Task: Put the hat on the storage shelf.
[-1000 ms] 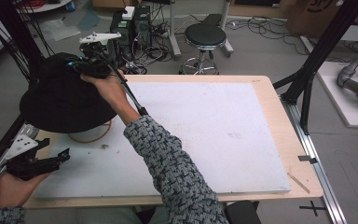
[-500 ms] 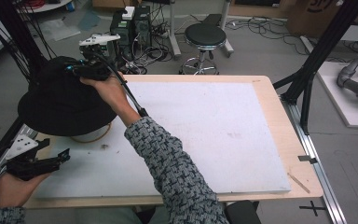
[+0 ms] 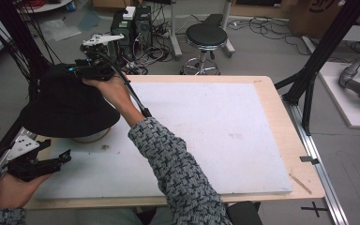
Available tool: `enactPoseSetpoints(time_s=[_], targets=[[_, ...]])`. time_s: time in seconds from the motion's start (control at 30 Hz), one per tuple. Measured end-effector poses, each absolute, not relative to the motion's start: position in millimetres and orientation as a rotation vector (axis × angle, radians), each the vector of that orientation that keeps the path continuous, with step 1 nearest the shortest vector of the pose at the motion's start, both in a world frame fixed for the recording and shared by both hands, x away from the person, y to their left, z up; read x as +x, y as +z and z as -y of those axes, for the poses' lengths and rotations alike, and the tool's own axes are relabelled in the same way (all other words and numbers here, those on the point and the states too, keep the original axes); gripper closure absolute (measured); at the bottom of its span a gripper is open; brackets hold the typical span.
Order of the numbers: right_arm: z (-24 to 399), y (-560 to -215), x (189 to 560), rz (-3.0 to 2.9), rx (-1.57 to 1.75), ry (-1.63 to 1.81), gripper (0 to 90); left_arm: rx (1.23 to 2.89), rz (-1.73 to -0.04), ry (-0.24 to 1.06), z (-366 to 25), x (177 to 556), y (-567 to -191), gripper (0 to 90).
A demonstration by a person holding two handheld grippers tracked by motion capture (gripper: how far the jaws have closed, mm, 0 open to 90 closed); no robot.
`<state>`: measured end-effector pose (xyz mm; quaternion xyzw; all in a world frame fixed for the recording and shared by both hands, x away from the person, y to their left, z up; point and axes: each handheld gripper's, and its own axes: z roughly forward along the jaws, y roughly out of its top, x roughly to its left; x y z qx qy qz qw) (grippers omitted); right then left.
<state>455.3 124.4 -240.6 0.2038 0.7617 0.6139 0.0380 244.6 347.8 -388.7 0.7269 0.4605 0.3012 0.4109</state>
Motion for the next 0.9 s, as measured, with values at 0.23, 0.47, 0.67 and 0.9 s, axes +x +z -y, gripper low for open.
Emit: enactPoseSetpoints(time_s=[0.23, 0.47, 0.67, 0.9], targets=[[-93, -242, 460, -2.295, 0.683, 1.859, 52.3, 1.842, -1.151, 0.756, -345, 245, -389, 20.8], [-40, -242, 464, -2.241, 0.776, 1.826, 40.5, 1.842, -1.156, 0.753, -345, 245, -391, 20.8], [-5, -235, 463, -2.206, 0.815, 1.785, 36.4, 1.846, -1.147, 0.751, -341, 245, -391, 20.8], [40, -222, 455, -2.157, 0.850, 1.754, 34.2, 1.852, -1.144, 0.743, -339, 247, -392, 20.8]])
